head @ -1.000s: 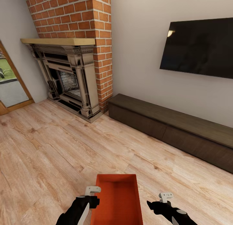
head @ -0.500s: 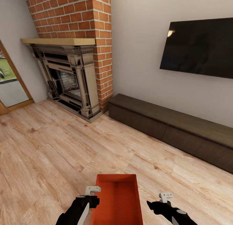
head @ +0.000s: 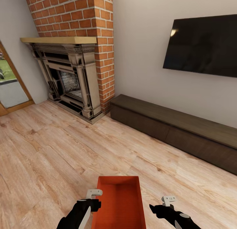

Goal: Move the two storage containers from the living room to the garage. In the garage, place one container on the floor and stack the other container on top of it (either order is fine).

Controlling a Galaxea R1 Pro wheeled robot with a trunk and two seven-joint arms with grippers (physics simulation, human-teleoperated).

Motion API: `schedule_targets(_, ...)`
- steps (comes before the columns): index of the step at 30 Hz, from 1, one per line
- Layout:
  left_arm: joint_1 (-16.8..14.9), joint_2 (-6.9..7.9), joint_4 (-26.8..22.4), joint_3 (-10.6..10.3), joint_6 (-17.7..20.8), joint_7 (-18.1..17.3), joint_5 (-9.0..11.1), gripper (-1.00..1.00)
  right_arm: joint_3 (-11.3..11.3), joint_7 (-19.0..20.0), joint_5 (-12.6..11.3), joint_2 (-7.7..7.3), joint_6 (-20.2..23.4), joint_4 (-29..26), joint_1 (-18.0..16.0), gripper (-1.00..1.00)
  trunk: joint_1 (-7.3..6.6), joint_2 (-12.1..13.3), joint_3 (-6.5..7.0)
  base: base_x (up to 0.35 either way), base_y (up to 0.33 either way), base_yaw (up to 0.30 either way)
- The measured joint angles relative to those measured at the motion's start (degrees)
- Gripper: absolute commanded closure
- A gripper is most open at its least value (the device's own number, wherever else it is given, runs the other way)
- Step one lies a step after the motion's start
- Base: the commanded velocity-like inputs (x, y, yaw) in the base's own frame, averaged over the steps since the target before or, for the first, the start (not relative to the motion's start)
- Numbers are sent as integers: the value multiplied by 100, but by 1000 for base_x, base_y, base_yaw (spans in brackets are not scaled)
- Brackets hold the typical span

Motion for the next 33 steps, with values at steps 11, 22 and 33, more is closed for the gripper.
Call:
schedule_targets(11, 2, 0, -2, 0, -9, -4, 3, -100, 6, -3, 0, 0, 0, -3, 0, -100, 132, -242, -108, 0, 0, 0)
schedule_targets(22, 1, 0, 1, 0, -9, -9, 6, -100, 14, -574, 0, 182, 0, -39, 0, -100, 132, -242, -108, 0, 0, 0)
schedule_targets(33, 1, 0, 1, 0, -9, -9, 6, -100, 15, -489, 0, 202, 0, -66, 0, -100, 132, -242, -108, 0, 0, 0)
